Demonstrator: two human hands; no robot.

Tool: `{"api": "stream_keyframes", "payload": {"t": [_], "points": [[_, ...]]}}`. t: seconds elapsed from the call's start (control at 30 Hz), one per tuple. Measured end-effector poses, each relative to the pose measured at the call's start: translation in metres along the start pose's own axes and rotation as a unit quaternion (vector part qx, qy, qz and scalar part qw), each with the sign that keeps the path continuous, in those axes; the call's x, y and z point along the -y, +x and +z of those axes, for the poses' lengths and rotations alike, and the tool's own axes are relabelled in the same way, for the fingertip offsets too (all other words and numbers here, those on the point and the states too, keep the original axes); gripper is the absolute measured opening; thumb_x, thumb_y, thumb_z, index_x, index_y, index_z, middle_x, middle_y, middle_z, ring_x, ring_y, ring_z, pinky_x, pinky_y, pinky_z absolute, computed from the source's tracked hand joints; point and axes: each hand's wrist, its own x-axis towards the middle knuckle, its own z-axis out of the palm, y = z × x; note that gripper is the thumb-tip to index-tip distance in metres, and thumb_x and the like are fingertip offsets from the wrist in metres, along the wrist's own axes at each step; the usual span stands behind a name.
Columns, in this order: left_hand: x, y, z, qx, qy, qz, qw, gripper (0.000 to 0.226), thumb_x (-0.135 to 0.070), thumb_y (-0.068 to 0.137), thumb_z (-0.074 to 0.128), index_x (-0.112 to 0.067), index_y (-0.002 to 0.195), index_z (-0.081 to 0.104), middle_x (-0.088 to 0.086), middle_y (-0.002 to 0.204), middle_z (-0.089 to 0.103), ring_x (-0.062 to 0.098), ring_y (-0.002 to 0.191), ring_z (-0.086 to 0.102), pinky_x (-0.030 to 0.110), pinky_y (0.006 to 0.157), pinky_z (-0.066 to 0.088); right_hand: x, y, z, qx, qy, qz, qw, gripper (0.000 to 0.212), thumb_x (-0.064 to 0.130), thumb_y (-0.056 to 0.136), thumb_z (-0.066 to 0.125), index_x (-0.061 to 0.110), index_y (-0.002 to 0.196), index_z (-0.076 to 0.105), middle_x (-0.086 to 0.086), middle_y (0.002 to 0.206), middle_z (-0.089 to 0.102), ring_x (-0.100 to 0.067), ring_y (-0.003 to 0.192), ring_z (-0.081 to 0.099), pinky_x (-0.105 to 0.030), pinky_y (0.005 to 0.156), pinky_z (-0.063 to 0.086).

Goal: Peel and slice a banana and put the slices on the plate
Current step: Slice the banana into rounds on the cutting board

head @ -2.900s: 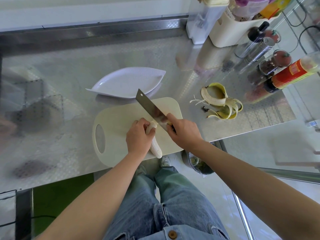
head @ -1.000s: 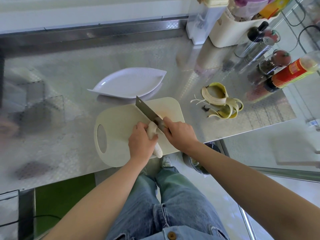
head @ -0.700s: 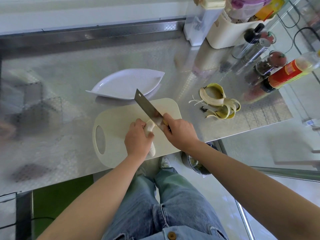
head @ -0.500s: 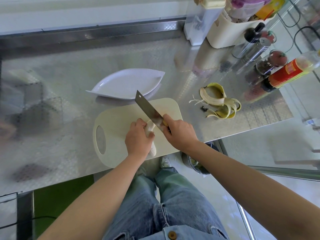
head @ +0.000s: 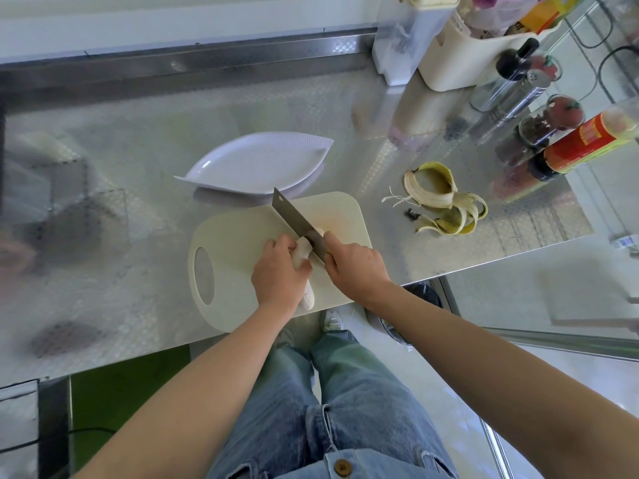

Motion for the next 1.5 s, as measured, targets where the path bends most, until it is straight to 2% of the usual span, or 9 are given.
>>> {"api": "stream_keyframes", "payload": {"t": [0.17,0.37,0.57,0.73,0.87,1.03,1.2,1.33,1.5], "points": [[0.002,0.0,-0.003,0.008,0.032,0.023,0.999,0.025,-0.024,0.08,0.068,-0.019,0.099,0.054,-0.002,0.097,0.052,0.018,0.072,0.048,0.029,0.058,0.033,-0.008,0.003,0.0,-0.037,0.016,0.0,0.999,0.021,0.029,0.098,0.036,0.018,0.116,0.04,-0.005,0.066,0.048,-0.033,0.059,0.049,-0.03,0.053,0.033],[0.002,-0.001,-0.002,-0.001,0.035,0.022,0.999,0.024,-0.024,0.079,0.067,-0.019,0.1,0.055,0.0,0.097,0.054,0.02,0.074,0.052,0.028,0.059,0.035,-0.009,-0.003,-0.01,-0.09,0.032,-0.023,0.995,0.016,0.027,0.095,0.044,0.023,0.099,0.028,-0.005,0.059,0.047,-0.033,0.051,0.038,-0.029,0.046,0.022],[0.002,-0.001,-0.001,-0.004,0.027,0.016,1.0,0.024,-0.023,0.079,0.066,-0.019,0.1,0.055,0.0,0.097,0.054,0.017,0.071,0.047,0.029,0.059,0.034,-0.003,-0.006,-0.012,-0.076,0.022,-0.03,0.996,0.016,0.024,0.094,0.041,0.016,0.107,0.041,-0.005,0.06,0.045,-0.033,0.052,0.04,-0.029,0.048,0.026],[0.003,-0.001,-0.001,-0.004,0.022,0.017,1.0,0.024,-0.024,0.079,0.066,-0.019,0.099,0.055,-0.001,0.096,0.054,0.017,0.071,0.046,0.029,0.059,0.034,-0.002,-0.007,-0.01,-0.082,0.024,-0.026,0.996,0.013,0.024,0.095,0.041,0.022,0.101,0.03,-0.004,0.057,0.043,-0.034,0.05,0.039,-0.026,0.043,0.017],[0.003,-0.001,-0.001,-0.003,0.02,0.017,1.0,0.024,-0.023,0.079,0.066,-0.018,0.1,0.056,0.0,0.097,0.054,0.018,0.072,0.048,0.03,0.06,0.034,-0.003,-0.007,-0.011,-0.077,0.019,-0.027,0.996,0.016,0.024,0.095,0.04,0.015,0.108,0.042,-0.004,0.058,0.044,-0.033,0.05,0.04,-0.027,0.044,0.018],[0.003,-0.001,-0.001,-0.001,0.016,0.015,1.0,0.025,-0.023,0.079,0.067,-0.018,0.101,0.056,-0.001,0.098,0.054,0.019,0.073,0.05,0.029,0.06,0.033,-0.003,-0.005,-0.007,-0.058,0.01,-0.027,0.998,0.02,0.023,0.095,0.039,0.014,0.113,0.041,-0.006,0.062,0.047,-0.033,0.053,0.043,-0.029,0.051,0.03],[0.004,0.0,-0.001,0.002,0.013,0.012,1.0,0.024,-0.025,0.078,0.068,-0.021,0.099,0.056,-0.002,0.095,0.054,0.02,0.073,0.052,0.029,0.06,0.035,-0.001,-0.002,0.001,-0.021,0.011,-0.013,1.0,0.026,0.022,0.096,0.036,0.014,0.12,0.038,-0.006,0.067,0.047,-0.033,0.057,0.044,-0.031,0.054,0.033],[0.004,0.0,-0.001,0.004,0.012,0.011,1.0,0.024,-0.025,0.077,0.068,-0.021,0.097,0.056,-0.002,0.094,0.053,0.022,0.075,0.054,0.031,0.059,0.036,-0.003,-0.002,0.002,-0.004,0.004,-0.011,1.0,0.022,0.022,0.097,0.034,0.014,0.116,0.038,-0.005,0.07,0.047,-0.031,0.059,0.045,-0.031,0.055,0.033],[0.005,0.0,0.0,-0.002,0.016,0.014,1.0,0.025,-0.024,0.078,0.067,-0.021,0.1,0.056,-0.003,0.095,0.053,0.019,0.074,0.052,0.029,0.06,0.035,-0.004,-0.004,-0.002,-0.057,0.038,-0.012,0.998,0.01,0.024,0.096,0.04,0.015,0.1,0.039,-0.004,0.06,0.045,-0.034,0.052,0.042,-0.03,0.05,0.03]]}}
